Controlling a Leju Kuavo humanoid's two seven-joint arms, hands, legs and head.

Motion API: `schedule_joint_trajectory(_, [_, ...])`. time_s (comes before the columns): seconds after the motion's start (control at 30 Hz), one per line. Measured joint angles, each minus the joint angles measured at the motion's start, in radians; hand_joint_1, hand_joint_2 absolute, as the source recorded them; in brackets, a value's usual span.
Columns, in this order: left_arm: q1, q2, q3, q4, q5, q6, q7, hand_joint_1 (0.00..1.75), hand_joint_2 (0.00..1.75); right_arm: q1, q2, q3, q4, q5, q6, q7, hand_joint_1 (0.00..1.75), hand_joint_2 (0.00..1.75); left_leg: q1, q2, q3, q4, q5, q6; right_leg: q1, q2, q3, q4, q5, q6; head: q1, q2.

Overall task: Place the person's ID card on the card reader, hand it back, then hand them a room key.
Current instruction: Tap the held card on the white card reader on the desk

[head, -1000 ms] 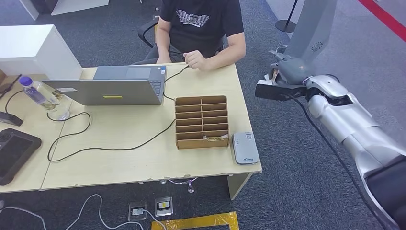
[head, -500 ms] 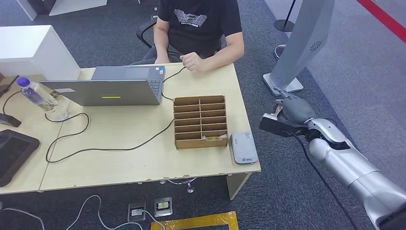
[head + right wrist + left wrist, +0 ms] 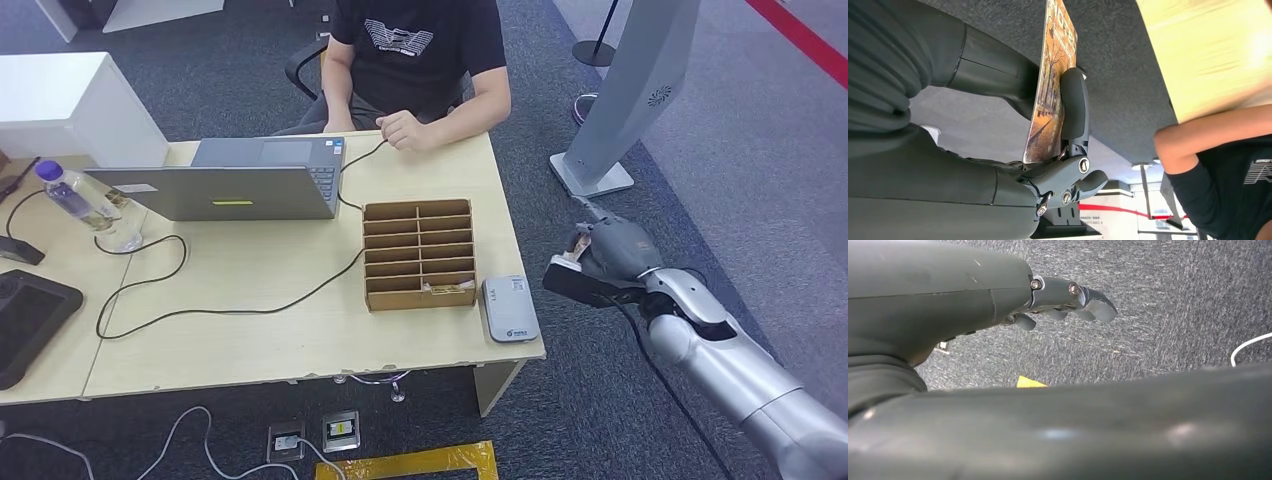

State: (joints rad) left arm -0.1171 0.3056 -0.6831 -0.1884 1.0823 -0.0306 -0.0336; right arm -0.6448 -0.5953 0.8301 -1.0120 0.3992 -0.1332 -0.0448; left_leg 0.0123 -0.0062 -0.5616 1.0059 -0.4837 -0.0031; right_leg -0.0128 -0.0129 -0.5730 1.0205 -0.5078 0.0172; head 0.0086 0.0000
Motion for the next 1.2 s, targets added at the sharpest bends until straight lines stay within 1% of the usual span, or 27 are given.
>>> schedule_joint_trajectory(0.2, [0.0, 0.0, 0.0, 0.0, 0.004, 0.002, 0.0, 0.0, 0.0, 0.022, 0.002, -0.014, -0.038, 0.023, 0.015, 0.0, 1.75, 1.75, 0.0, 0.0, 0.0, 0.0, 0.0, 0.0, 0.0, 0.0, 0.0, 0.0, 0.0, 0.0, 0.0, 0.0])
schedule_joint_trajectory(0.37, [0.0, -0.002, 0.0, 0.0, 0.006, 0.002, 0.0, 0.0, 0.0, 0.025, 0.015, -0.02, -0.044, 0.058, 0.047, -0.019, 1.75, 1.75, 0.0, 0.0, 0.0, 0.0, 0.0, 0.0, 0.0, 0.0, 0.0, 0.0, 0.0, 0.0, 0.0, 0.0])
schedule_joint_trajectory(0.57, [0.0, -0.006, -0.001, 0.0, 0.006, 0.004, 0.0, 0.0, 0.0, 0.025, 0.045, -0.02, -0.035, 0.068, 0.056, -0.054, 1.75, 1.75, 0.0, 0.0, 0.0, 0.0, 0.0, 0.0, 0.0, 0.0, 0.0, 0.0, 0.0, 0.0, 0.0, 0.0])
schedule_joint_trajectory(1.07, [0.0, -0.011, -0.002, 0.0, 0.006, 0.008, 0.0, 0.0, 0.0, 0.025, 0.107, -0.017, 0.0, 0.062, 0.06, -0.07, 1.75, 1.75, 0.0, 0.0, 0.0, 0.0, 0.0, 0.0, 0.0, 0.0, 0.0, 0.0, 0.0, 0.0, 0.0, 0.0])
schedule_joint_trajectory(1.2, [-0.003, -0.014, -0.012, 0.0, 0.008, 0.013, 0.002, 0.0, 0.0, 0.024, 0.145, -0.016, 0.04, 0.05, 0.057, -0.067, 1.75, 1.75, 0.0, 0.0, 0.0, 0.0, 0.0, 0.0, 0.0, 0.0, 0.0, 0.0, 0.0, 0.0, 0.0, 0.0])
